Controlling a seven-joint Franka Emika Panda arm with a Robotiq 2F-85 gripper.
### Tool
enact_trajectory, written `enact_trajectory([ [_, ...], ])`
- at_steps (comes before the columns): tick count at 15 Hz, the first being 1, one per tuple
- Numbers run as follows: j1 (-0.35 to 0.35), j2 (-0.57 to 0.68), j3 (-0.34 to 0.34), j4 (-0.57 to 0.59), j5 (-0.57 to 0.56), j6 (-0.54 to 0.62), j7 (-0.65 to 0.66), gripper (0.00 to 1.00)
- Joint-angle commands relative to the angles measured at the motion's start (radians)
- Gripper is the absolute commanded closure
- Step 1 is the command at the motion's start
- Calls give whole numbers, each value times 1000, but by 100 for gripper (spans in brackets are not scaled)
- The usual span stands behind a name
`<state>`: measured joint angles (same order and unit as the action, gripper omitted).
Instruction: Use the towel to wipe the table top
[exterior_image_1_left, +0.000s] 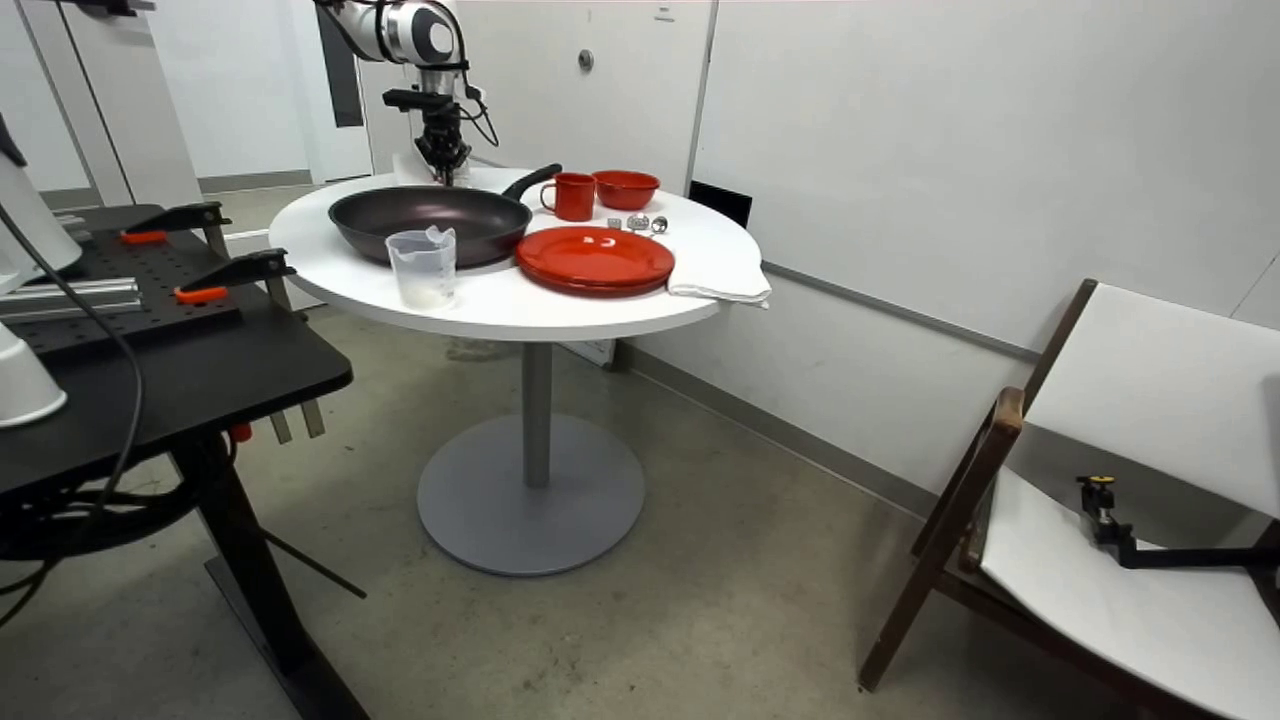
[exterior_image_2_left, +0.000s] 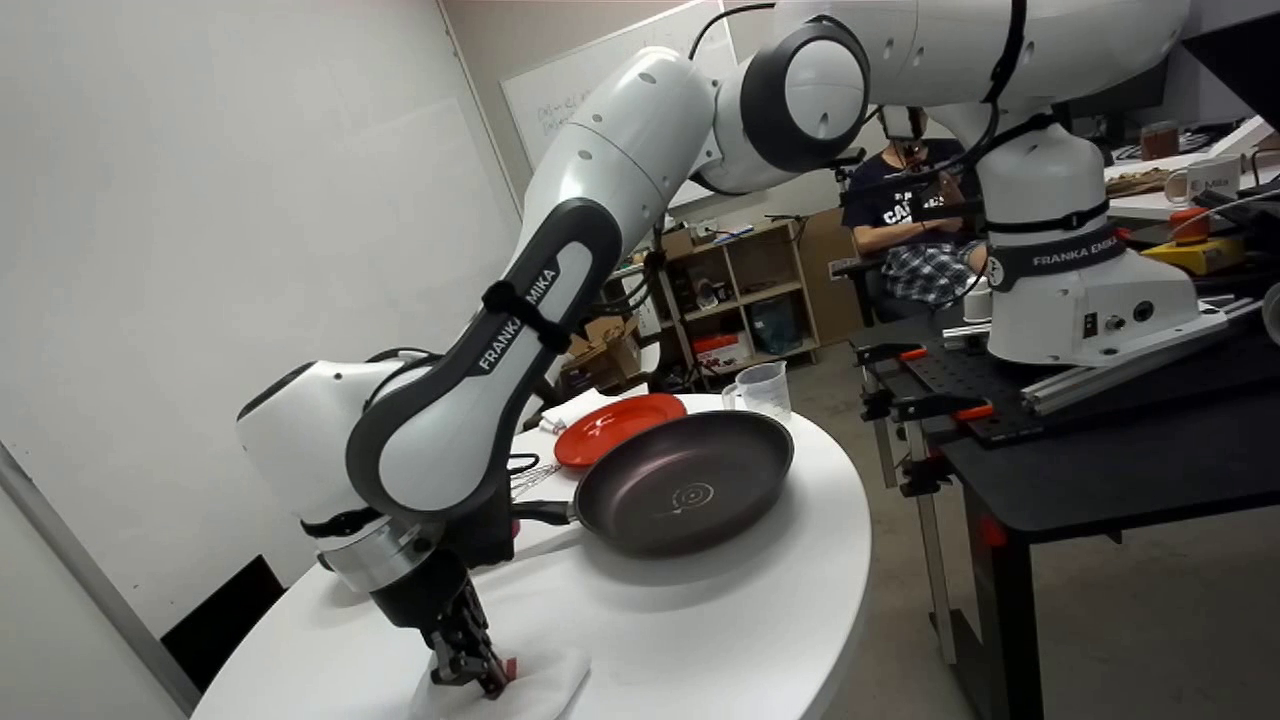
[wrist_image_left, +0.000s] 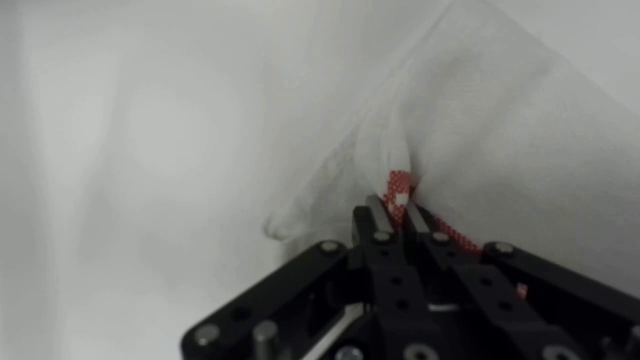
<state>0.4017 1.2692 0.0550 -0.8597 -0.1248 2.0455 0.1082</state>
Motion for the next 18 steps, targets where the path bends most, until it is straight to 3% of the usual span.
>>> enact_trajectory([
  [1, 0, 72, -45, 116, -23, -9, 28, 98],
  [5, -17, 71, -67, 121, 0, -38, 55, 98],
  [18, -52, 56, 115, 178, 197, -330, 31, 98],
])
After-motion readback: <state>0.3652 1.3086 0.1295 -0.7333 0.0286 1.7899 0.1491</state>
